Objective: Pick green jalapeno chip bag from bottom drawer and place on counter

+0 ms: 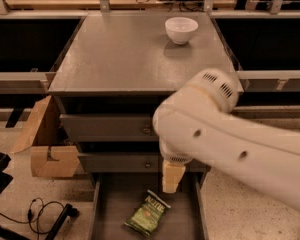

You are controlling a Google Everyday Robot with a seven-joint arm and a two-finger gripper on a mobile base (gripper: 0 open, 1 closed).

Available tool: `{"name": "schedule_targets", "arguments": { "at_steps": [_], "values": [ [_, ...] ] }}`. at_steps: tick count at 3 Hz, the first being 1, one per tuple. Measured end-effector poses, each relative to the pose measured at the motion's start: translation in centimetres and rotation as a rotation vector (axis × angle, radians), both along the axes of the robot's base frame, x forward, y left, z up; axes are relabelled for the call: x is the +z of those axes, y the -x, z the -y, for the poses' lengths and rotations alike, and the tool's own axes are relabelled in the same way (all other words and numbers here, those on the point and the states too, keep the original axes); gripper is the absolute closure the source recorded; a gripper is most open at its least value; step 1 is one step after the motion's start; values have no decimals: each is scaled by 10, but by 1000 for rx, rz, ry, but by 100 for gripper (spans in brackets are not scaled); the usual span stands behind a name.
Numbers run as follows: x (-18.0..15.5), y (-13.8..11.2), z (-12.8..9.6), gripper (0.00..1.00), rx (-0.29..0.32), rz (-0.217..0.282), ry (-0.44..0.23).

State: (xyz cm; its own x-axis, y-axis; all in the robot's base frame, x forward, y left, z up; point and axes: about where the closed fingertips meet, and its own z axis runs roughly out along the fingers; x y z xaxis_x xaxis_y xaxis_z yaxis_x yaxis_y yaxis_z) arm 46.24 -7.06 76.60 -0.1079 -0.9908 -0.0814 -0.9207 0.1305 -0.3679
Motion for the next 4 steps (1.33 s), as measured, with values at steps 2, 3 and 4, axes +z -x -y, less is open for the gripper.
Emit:
{"name": "schedule_targets", "arguments": {
  "at_steps": [2, 3, 4],
  "values": [
    [-84, -9, -27, 0, 7, -24, 77],
    [-84, -8, -28, 0, 6, -26, 75],
    [-127, -5, -53, 0, 81, -69, 46]
  ]
}}
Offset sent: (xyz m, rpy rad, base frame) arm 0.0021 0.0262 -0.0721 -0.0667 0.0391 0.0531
